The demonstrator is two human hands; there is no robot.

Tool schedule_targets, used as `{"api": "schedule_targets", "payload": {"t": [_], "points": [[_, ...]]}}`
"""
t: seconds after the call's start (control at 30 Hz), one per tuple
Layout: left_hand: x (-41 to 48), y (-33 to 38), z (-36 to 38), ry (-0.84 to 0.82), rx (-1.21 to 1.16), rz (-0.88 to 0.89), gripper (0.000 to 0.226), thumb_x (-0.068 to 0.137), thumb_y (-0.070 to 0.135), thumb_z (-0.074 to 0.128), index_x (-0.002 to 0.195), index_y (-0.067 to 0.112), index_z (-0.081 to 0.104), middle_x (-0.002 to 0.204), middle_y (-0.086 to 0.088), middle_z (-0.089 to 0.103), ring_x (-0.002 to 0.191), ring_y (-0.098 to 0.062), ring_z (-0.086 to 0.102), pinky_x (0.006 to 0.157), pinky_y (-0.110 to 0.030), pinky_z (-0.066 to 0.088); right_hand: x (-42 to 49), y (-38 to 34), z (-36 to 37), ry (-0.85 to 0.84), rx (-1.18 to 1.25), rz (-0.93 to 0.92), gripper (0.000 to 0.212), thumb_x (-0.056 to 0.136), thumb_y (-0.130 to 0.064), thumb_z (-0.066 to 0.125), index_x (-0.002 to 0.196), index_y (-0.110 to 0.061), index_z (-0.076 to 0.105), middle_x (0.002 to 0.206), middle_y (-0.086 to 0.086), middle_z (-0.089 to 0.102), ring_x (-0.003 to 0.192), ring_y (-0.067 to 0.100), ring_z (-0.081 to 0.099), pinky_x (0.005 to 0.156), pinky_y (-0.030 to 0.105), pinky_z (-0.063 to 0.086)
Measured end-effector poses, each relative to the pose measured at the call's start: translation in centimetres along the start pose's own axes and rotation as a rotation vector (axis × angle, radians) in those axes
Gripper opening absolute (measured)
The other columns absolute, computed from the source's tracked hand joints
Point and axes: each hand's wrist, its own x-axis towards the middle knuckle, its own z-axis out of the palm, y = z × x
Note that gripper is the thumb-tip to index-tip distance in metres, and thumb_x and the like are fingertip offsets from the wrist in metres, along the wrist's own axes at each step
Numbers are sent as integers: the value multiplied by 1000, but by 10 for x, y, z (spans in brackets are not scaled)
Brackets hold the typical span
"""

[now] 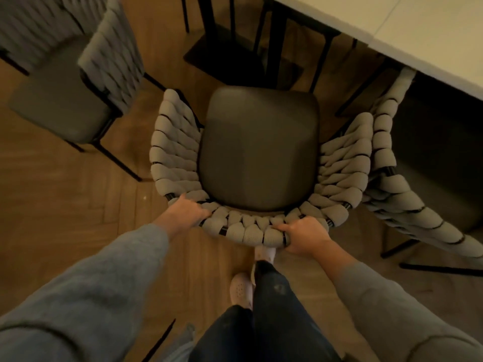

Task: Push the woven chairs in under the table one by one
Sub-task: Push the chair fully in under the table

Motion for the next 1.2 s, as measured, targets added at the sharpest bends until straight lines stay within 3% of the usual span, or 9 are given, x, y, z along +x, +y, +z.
{"api": "schedule_targets", "payload": {"t": [0.27,0.43,0.53,0.6,0.67,0.83,1.2], "points": [[55,-78,-48,-35,99,56,43,93,14,55,133,29,47,126,2,59,123,-21,51,112,-61,18,59,14,-36,27,44,62,51,88,-47,50,137,-37,41,101,2,64,80,21,61,60,29,34],[84,-109,-72,-17,126,114,63,93,15,55,149,28,27,142,-1,49,134,-24,41,113,-63,11,83,27,-56,-13,67,138,51,88,-47,49,137,-37,41,106,2,63,86,22,60,67,31,45],[92,-123,-83,-35,147,181,56,95,15,51,146,31,32,138,0,53,129,-25,46,111,-59,22,92,33,-64,-79,77,120,54,88,-44,51,140,-36,37,110,2,62,89,23,60,71,32,48],[94,-128,-92,-43,147,240,48,96,16,49,140,31,39,125,0,59,116,-25,55,101,-48,40,96,39,-72,-120,88,94,61,88,-39,57,143,-36,31,120,5,56,95,24,59,70,30,41],[94,-132,-100,-24,162,293,41,97,16,47,136,28,43,115,-1,63,104,-24,59,90,-42,47,97,37,-75,-111,82,126,62,90,-34,57,144,-38,27,127,6,51,99,25,57,71,31,36],[104,-163,-125,9,258,375,39,99,17,46,137,26,43,112,-3,64,100,-22,61,85,-38,51,112,21,-80,-37,113,283,57,94,-33,46,147,-43,25,122,5,54,89,23,57,74,32,43],[144,-234,-184,-7,442,348,48,101,21,44,146,30,32,134,-3,54,119,-25,54,94,-41,45,177,5,-105,40,217,428,58,91,-33,51,145,-40,30,113,3,59,80,19,56,65,31,36]]}}
